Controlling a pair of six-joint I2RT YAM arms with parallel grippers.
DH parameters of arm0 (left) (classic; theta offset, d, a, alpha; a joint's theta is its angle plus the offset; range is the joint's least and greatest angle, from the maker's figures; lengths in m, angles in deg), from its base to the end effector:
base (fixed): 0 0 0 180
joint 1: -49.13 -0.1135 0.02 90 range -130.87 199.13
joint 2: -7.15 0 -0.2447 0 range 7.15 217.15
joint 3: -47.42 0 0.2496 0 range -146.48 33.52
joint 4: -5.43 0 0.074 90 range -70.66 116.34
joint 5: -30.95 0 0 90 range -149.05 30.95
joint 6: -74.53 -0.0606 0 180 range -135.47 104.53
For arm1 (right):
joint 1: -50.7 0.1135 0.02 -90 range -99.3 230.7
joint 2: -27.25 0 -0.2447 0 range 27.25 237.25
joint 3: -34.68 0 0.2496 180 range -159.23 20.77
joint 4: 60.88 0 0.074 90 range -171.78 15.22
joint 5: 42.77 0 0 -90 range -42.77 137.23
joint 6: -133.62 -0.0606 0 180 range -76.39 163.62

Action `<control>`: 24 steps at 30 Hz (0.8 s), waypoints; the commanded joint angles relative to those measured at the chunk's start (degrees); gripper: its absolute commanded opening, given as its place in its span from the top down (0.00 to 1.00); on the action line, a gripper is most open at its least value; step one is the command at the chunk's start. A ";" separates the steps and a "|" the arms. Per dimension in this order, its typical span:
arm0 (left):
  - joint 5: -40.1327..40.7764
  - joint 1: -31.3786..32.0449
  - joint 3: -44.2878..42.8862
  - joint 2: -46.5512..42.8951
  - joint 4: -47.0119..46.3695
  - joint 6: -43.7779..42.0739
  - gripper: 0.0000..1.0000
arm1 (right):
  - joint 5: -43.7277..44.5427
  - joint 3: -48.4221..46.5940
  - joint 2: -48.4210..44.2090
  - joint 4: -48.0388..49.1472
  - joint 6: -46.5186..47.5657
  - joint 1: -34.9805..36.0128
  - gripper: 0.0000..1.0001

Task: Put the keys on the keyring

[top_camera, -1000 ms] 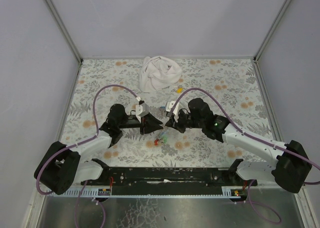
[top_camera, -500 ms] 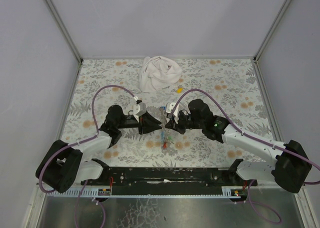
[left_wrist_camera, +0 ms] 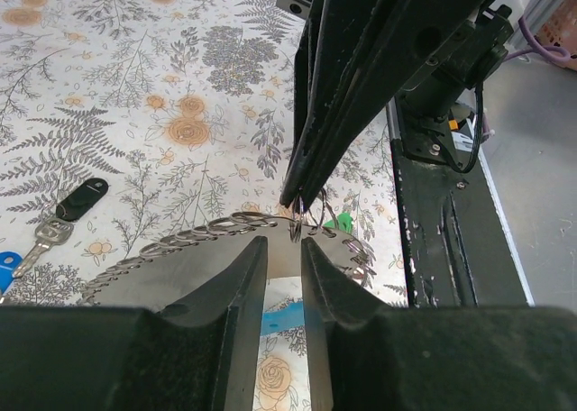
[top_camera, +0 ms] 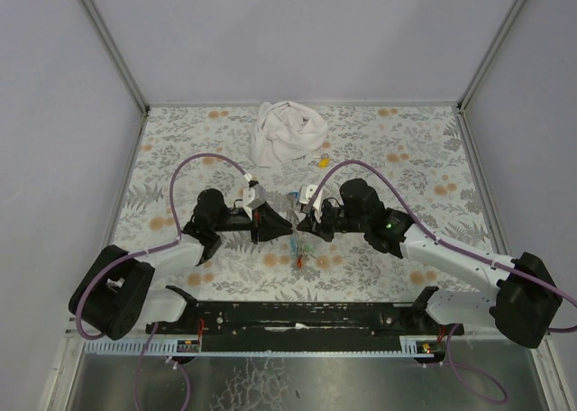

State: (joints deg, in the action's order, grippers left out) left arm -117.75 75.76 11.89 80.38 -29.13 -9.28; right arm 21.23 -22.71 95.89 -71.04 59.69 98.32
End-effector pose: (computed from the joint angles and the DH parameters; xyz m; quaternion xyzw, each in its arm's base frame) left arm 0.2022 -0.1593 0.1894 0.4439 0.5632 -0.5107 0.4743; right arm 0.1794 0.2360 0.2458 -0.5324 0.6169 0.3281 0.4778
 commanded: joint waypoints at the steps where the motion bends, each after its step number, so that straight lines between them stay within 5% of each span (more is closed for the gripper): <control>1: -0.37 0.17 -0.96 0.98 -5.82 1.99 0.80 | -1.46 -0.61 -0.18 4.08 -0.08 -0.42 1.00; 24: -0.89 1.32 -1.67 1.99 -6.44 2.92 0.90 | -3.07 -0.91 0.87 4.87 -1.05 -0.44 1.00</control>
State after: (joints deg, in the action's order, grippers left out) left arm -117.83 76.53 11.84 82.11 -31.32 -6.83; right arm 20.54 -22.67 96.79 -69.79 59.38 98.29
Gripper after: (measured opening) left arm 0.112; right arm 0.011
